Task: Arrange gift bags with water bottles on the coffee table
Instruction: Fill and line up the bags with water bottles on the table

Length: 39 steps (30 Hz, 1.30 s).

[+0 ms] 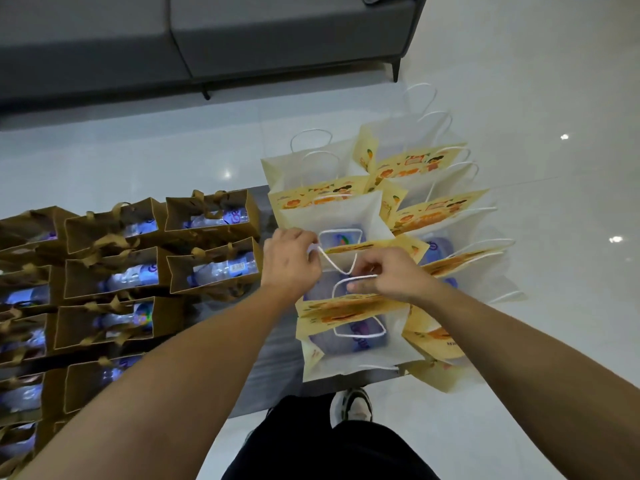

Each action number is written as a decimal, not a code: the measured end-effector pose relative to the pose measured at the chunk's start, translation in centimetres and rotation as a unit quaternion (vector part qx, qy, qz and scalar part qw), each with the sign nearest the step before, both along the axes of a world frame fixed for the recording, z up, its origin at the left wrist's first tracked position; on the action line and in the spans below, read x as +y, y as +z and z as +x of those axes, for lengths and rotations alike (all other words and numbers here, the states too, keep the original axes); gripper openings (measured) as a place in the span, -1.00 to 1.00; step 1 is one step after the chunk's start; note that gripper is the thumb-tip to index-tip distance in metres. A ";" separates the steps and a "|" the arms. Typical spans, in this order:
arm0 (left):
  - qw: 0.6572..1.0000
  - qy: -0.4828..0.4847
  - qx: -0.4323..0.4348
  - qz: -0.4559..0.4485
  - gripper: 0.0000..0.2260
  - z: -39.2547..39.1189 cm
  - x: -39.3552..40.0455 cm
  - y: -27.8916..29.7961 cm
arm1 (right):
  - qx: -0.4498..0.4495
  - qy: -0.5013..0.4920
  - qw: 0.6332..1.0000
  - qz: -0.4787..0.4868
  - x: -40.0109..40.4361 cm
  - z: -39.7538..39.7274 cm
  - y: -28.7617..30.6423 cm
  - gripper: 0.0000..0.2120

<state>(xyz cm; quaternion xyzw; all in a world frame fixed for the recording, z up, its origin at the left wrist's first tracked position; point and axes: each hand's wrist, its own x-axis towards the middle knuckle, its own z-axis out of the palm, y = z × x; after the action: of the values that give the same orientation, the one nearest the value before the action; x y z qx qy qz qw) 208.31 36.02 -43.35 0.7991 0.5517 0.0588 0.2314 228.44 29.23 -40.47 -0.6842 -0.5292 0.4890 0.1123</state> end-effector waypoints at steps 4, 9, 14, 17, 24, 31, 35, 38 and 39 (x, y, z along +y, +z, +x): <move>0.995 -0.067 0.075 -0.014 -0.72 0.5 1.5 0.0 | 0.104 0.004 0.980 -0.169 1.6 2.2 1.0 -0.61; 0.992 -0.050 0.110 -0.032 -0.75 1.3 2.7 -0.2 | 0.179 -0.177 0.966 -0.052 4.1 2.9 2.0 -0.76; 0.996 -0.018 0.062 -0.064 -0.75 1.4 2.8 -0.8 | -0.146 0.002 0.989 -0.002 5.7 2.2 -0.8 -0.82; 0.993 0.004 0.025 -0.112 -0.78 1.1 2.8 -1.3 | -0.182 0.055 0.981 -0.029 6.7 2.2 -1.3 -0.83; 0.993 0.030 0.052 -0.106 -0.84 2.2 3.5 -0.6 | -0.229 0.070 0.971 -0.022 8.5 2.6 -1.6 -0.83; 0.990 0.097 0.034 -0.096 -0.80 4.0 4.0 -0.4 | -0.133 0.031 0.991 -0.002 8.3 3.2 -1.3 -0.85; 0.986 0.127 0.045 -0.097 -0.78 4.8 4.2 -0.6 | -0.150 0.055 0.987 0.004 8.6 3.6 -1.6 -0.91; 0.986 0.131 0.046 -0.090 -0.78 5.0 4.2 -0.6 | -0.195 0.073 0.978 0.014 8.8 3.3 -2.0 -0.84; 0.986 0.133 0.045 -0.087 -0.78 5.1 4.2 -0.5 | -0.203 0.067 0.977 0.017 8.8 3.2 -2.1 -0.83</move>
<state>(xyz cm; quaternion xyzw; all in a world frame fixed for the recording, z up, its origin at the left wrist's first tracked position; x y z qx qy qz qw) 213.36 40.23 -43.82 0.6973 0.6660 0.0041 0.2652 231.67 38.06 -42.54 -0.7302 -0.5939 0.3373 -0.0190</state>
